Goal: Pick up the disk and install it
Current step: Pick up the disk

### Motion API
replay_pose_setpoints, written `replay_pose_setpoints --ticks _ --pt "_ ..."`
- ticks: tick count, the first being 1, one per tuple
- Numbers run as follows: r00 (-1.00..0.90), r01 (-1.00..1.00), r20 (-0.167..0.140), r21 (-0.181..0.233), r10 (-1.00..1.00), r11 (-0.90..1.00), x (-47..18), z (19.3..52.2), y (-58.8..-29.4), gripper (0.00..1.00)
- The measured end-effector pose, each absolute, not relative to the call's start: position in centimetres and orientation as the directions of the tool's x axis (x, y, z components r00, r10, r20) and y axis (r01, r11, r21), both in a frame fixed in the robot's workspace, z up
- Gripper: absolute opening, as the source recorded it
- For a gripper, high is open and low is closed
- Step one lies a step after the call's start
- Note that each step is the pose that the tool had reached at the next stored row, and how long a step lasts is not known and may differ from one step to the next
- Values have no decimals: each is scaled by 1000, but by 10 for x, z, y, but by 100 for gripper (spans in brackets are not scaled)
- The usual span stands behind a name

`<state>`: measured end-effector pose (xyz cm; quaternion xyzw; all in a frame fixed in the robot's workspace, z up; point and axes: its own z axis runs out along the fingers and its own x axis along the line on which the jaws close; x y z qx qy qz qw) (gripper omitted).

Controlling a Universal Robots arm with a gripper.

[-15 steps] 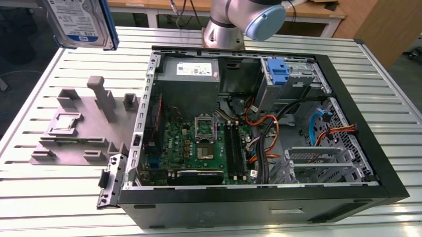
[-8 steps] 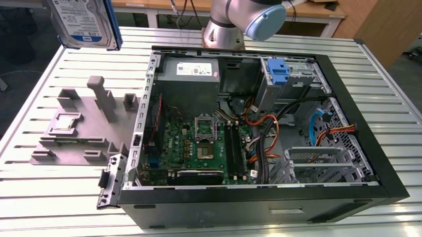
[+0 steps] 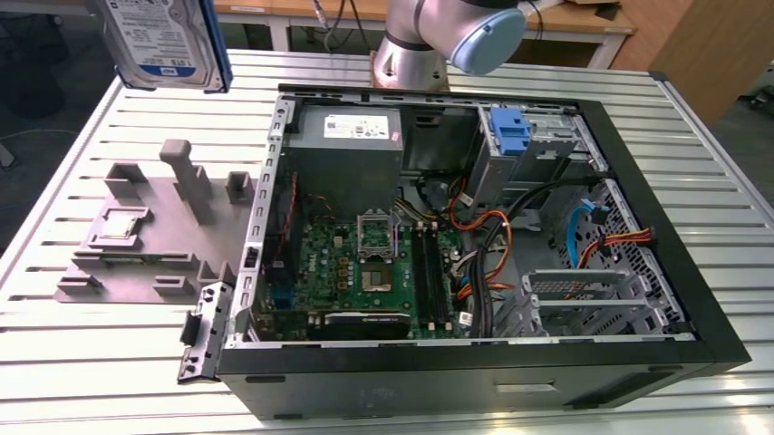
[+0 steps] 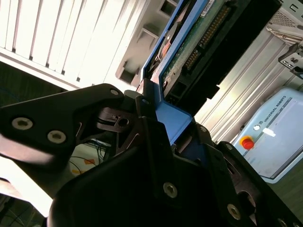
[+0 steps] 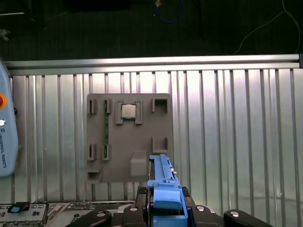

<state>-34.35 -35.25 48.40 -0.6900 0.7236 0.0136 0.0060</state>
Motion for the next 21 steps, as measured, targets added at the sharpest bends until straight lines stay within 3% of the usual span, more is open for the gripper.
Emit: replay_pose_setpoints --ticks 21 --pt "-48 -999 -27 11 -998 47 -326 484 -352 37"
